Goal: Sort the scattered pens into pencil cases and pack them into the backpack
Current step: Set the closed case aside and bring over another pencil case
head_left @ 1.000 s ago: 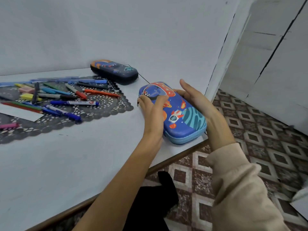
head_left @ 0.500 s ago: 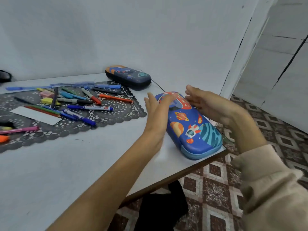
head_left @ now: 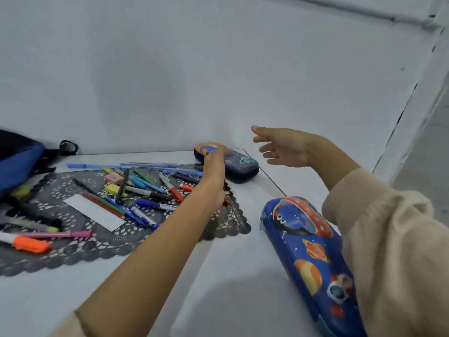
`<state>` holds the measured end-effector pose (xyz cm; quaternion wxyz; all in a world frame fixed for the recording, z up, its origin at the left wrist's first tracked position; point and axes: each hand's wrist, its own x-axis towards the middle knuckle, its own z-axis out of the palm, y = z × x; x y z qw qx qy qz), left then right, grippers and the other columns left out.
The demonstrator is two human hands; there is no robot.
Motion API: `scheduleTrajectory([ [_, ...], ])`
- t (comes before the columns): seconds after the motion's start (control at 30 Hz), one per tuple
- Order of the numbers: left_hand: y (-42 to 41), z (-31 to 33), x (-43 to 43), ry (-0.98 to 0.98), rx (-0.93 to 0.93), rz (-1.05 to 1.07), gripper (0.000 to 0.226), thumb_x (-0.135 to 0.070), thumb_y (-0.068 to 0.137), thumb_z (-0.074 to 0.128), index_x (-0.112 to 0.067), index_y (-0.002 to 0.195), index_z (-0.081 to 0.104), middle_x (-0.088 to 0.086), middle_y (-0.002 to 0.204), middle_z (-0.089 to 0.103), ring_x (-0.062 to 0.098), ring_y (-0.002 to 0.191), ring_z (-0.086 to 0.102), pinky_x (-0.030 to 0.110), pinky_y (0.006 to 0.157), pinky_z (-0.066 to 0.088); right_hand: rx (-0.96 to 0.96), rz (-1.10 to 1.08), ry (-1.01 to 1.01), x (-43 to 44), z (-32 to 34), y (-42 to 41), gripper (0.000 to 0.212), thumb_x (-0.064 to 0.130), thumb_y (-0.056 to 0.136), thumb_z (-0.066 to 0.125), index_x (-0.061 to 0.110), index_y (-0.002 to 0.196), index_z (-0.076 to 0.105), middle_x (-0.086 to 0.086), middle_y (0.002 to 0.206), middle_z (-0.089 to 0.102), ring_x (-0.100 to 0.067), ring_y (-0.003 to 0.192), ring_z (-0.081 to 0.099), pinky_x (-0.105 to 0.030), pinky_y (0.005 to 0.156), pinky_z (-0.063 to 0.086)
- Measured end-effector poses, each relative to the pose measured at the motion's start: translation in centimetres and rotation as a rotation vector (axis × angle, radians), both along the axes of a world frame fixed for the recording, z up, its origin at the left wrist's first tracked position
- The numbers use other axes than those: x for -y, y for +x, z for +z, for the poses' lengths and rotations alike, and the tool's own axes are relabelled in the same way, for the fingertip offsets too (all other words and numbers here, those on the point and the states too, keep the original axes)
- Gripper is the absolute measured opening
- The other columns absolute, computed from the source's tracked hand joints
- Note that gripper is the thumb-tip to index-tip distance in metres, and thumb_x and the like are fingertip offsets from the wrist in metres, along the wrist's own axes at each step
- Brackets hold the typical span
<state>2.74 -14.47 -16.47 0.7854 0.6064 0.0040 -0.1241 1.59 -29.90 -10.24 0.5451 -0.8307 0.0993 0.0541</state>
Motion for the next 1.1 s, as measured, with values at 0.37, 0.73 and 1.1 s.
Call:
scheduleTrajectory([
  [0.37,8.1,-3.4,3.2,0.083,0.005,0.028,0.057,-0.019,0.093,0.056,-0.012,0.145,0.034,0.010,0.142,0.046,0.024,0.116,0.044,0.030,0.087,0.034,-0.110,-0.120,-0.210,1.3,-3.6,8.6,0.068,0.053,0.096,0.047,0.016,0.150,0.031,-0.003,0.160,0.021,-0.028,0.147,0.019,-0.042,0.114,0.026],
  [0.73,9.9,-5.0,4.5,0.171,0.074,0.107,0.078,-0.004,0.087,0.065,-0.021,0.149,0.021,0.014,0.143,0.042,0.031,0.121,0.050,0.035,0.090,0.048,-0.154,-0.063,-0.281,1.9,-5.6,10.2,0.051,0.026,0.089,0.069,-0.008,0.124,0.053,-0.021,0.126,0.051,-0.044,0.107,0.060,-0.049,0.089,0.054],
  [1.1,5.3,-1.4,-0.5,-0.008,0.142,0.081,0.064,-0.015,0.083,0.069,-0.027,0.135,0.032,0.009,0.128,0.051,0.029,0.110,0.058,0.051,0.094,0.052,-0.171,0.035,-0.156,-0.7,-0.6,3.4,0.058,0.044,0.078,0.075,0.003,0.116,0.060,-0.017,0.106,0.058,-0.025,0.070,0.064,-0.037,0.065,0.061],
])
